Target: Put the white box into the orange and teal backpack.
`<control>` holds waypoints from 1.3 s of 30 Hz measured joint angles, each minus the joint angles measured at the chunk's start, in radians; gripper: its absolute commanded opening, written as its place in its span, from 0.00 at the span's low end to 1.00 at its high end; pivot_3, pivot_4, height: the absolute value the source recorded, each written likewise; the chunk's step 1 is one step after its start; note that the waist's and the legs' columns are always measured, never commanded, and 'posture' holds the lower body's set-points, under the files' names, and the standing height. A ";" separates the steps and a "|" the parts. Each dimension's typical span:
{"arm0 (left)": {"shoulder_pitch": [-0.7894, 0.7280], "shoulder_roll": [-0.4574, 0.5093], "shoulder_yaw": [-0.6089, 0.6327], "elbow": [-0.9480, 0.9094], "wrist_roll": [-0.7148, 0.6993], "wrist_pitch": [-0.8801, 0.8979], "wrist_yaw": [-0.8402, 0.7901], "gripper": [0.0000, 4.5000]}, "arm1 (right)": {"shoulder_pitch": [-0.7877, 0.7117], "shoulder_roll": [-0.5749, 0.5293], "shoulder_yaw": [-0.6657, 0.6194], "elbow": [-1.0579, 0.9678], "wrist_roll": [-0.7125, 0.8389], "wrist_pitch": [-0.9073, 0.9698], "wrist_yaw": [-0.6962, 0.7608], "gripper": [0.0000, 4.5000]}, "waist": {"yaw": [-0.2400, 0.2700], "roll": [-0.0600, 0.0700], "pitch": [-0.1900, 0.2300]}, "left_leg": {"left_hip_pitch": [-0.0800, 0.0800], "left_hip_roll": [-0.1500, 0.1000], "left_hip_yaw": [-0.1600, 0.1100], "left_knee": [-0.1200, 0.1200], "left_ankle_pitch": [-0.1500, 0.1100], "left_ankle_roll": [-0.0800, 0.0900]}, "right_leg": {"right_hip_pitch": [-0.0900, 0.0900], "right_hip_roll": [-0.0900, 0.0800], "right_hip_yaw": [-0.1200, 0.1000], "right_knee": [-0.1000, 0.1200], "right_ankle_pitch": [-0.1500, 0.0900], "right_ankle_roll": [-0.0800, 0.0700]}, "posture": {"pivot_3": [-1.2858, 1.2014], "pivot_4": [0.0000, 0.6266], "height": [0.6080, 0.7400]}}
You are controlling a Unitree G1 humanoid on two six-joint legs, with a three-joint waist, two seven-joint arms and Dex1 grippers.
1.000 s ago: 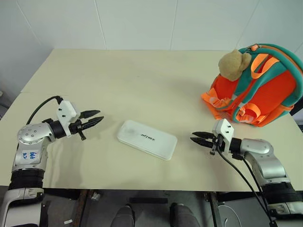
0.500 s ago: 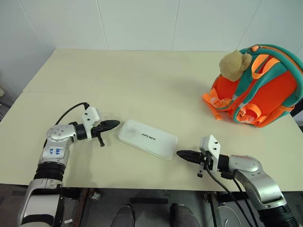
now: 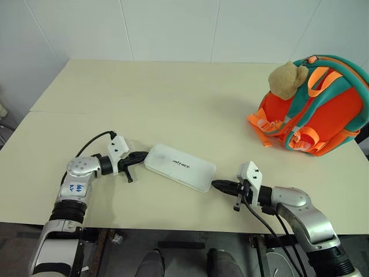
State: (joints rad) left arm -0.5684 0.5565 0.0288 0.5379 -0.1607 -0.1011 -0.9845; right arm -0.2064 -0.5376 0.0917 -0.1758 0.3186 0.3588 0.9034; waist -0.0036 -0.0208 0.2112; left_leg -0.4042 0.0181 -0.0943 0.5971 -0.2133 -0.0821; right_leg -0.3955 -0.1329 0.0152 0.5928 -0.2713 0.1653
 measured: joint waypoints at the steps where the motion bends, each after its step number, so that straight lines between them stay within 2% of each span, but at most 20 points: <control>1: 0.007 0.000 0.002 -0.022 -0.001 0.014 0.000 0.01 | -0.011 -0.001 -0.003 0.019 -0.006 -0.011 0.004 0.00 | -0.001 0.000 0.000 | 0.000 0.000 0.000 0.000 0.000 0.000 | 0.000 0.000 0.000 0.000 0.000 0.000 | 0.52 0.24 1.00; 12: 0.188 -0.016 -0.017 -0.362 -0.012 0.229 0.005 0.01 | -0.166 -0.041 -0.060 0.265 -0.074 -0.129 0.051 0.00 | 0.000 0.000 0.000 | 0.000 0.000 0.000 0.000 0.000 0.000 | 0.001 0.000 0.001 0.000 0.000 0.000 | 0.52 0.24 1.00; 20: 0.221 -0.040 -0.009 -0.420 -0.008 0.274 0.076 0.01 | -0.188 -0.059 -0.065 0.297 -0.065 -0.111 0.107 0.00 | 0.002 0.000 0.000 | 0.000 0.000 0.000 0.000 0.000 0.000 | 0.001 0.000 0.000 0.000 0.000 0.000 | 0.52 0.24 1.00; 23: 0.220 -0.043 -0.006 -0.420 -0.002 0.273 0.107 0.00 | -0.182 -0.070 -0.063 0.286 -0.060 -0.099 0.137 0.12 | 0.000 0.000 0.000 | 0.001 0.000 0.000 0.001 0.000 0.000 | 0.001 0.000 0.000 0.000 0.000 0.000 | 0.52 0.24 1.00; 30: 0.216 -0.043 -0.001 -0.416 0.005 0.270 0.142 0.00 | -0.173 -0.070 -0.079 0.268 -0.066 -0.074 0.114 0.63 | -0.001 0.000 0.000 | 0.001 0.000 0.000 0.001 0.000 0.000 | 0.001 0.000 0.000 0.000 0.000 0.000 | 0.52 0.24 1.00; 34: 0.217 -0.038 0.001 -0.433 0.002 0.300 0.152 0.18 | -0.173 -0.073 -0.085 0.287 -0.097 -0.094 0.085 0.91 | 0.000 0.000 0.000 | 0.001 0.000 0.000 0.001 0.000 0.000 | 0.001 0.000 0.000 0.000 0.000 0.000 | 0.52 0.24 1.00; 35: 0.220 -0.031 0.000 -0.445 0.002 0.309 0.153 0.25 | -0.172 -0.074 -0.085 0.297 -0.101 -0.099 0.084 0.99 | -0.001 0.000 0.000 | 0.001 0.000 0.000 0.001 0.000 0.000 | 0.001 0.000 0.000 -0.001 0.000 0.000 | 0.52 0.24 1.00; 39: 0.241 0.022 0.003 -0.489 -0.007 0.355 0.145 0.53 | -0.172 -0.126 -0.088 0.320 -0.106 -0.111 0.101 1.00 | -0.001 0.000 0.000 | 0.000 0.000 0.000 0.000 0.000 0.000 | 0.001 0.000 0.000 -0.001 0.000 0.000 | 0.52 0.24 1.00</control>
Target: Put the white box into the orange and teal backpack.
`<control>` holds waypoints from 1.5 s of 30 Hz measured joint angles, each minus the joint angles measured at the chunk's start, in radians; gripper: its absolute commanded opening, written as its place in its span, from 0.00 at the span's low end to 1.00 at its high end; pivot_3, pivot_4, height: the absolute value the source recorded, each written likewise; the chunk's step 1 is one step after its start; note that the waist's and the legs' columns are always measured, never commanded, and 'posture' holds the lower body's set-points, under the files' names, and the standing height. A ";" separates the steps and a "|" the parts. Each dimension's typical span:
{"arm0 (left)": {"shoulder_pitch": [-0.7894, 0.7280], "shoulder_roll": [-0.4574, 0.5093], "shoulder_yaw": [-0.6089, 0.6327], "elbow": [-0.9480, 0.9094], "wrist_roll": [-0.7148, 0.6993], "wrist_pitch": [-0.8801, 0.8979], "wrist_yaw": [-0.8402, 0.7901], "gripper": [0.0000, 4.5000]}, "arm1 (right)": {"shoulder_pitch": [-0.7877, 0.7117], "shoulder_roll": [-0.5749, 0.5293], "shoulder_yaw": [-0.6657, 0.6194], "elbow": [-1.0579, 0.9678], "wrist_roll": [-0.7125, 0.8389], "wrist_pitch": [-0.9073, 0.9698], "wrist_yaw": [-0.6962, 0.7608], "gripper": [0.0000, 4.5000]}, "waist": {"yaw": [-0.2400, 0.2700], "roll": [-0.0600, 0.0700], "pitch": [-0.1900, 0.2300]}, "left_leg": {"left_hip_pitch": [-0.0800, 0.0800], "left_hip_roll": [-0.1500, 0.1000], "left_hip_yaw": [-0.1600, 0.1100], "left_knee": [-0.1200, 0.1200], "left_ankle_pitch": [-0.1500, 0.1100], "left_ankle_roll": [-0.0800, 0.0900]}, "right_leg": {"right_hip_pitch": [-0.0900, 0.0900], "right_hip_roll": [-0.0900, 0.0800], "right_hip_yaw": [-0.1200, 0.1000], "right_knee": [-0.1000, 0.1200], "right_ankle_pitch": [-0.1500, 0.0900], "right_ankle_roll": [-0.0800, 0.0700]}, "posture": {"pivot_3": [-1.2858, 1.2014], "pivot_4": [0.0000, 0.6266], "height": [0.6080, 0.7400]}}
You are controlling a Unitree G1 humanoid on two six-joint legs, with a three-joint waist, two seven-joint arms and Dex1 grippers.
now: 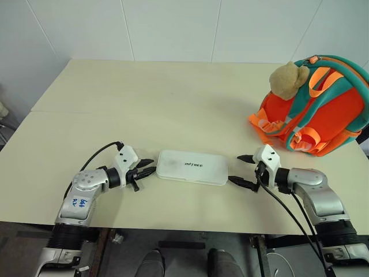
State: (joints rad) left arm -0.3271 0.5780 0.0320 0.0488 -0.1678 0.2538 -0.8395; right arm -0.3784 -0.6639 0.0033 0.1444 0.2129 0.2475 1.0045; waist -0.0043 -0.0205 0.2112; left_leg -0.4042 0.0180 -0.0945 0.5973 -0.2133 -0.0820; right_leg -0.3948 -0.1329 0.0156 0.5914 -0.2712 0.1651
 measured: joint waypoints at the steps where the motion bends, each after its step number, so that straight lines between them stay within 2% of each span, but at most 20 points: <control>1: 0.005 0.023 0.011 -0.004 -0.009 0.017 -0.004 0.59 | 0.000 -0.025 -0.011 0.005 0.002 0.003 0.013 1.00 | 0.000 0.000 0.000 | 0.000 0.000 0.000 0.000 0.000 0.000 | 0.000 0.000 0.000 0.000 0.000 0.000 | 0.52 0.24 1.00; 5: 0.013 0.074 0.069 -0.015 -0.079 0.149 -0.018 0.86 | 0.002 -0.092 -0.024 -0.010 0.046 0.068 0.077 1.00 | -0.001 0.000 0.000 | 0.000 0.000 0.000 -0.001 0.000 0.000 | 0.000 0.000 0.000 0.000 0.000 0.000 | 0.52 0.24 1.00; 7: 0.004 0.079 0.123 -0.035 -0.186 0.295 -0.039 0.99 | 0.015 -0.154 -0.024 -0.074 0.101 0.165 0.143 1.00 | -0.001 0.000 0.000 | 0.000 0.000 0.000 -0.001 0.000 0.000 | 0.000 0.000 0.000 0.000 0.000 0.000 | 0.52 0.24 1.00; 12: -0.099 0.066 0.175 -0.031 -0.410 0.618 -0.069 1.00 | 0.016 -0.196 -0.002 -0.190 0.162 0.315 0.188 1.00 | -0.001 0.000 0.000 | 0.000 0.000 0.000 0.001 0.000 0.000 | 0.000 0.000 0.000 0.001 0.000 0.000 | 0.52 0.24 1.00; 18: -0.199 0.028 0.184 0.086 -0.491 0.881 0.021 1.00 | 0.010 -0.165 0.034 -0.241 0.176 0.414 0.144 1.00 | -0.001 0.000 0.000 | 0.000 0.000 0.000 0.001 0.000 0.000 | 0.000 0.000 0.000 0.001 0.000 0.000 | 0.52 0.24 1.00; 34: -0.378 -0.025 0.184 0.316 -0.499 1.095 0.084 1.00 | -0.060 -0.067 0.109 -0.261 0.178 0.430 0.098 1.00 | 0.003 0.000 0.000 | 0.000 0.000 0.000 0.002 0.000 0.000 | 0.001 0.000 -0.001 0.001 0.000 0.000 | 0.52 0.24 1.00; 45: -0.407 -0.070 0.160 0.316 -0.545 1.293 0.077 1.00 | -0.089 0.020 0.147 -0.246 0.143 0.378 0.053 1.00 | 0.000 0.000 0.000 | 0.000 0.000 -0.001 0.001 0.000 -0.001 | 0.000 0.000 0.000 0.001 0.000 0.001 | 0.52 0.24 1.00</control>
State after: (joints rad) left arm -0.7343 0.5080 0.1918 0.3645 -0.7131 1.5469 -0.7629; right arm -0.4670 -0.6443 0.1507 -0.1018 0.3559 0.6256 1.0578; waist -0.0048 -0.0206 0.2113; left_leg -0.4043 0.0178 -0.0950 0.5982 -0.2137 -0.0829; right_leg -0.3946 -0.1329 0.0151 0.5920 -0.2714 0.1659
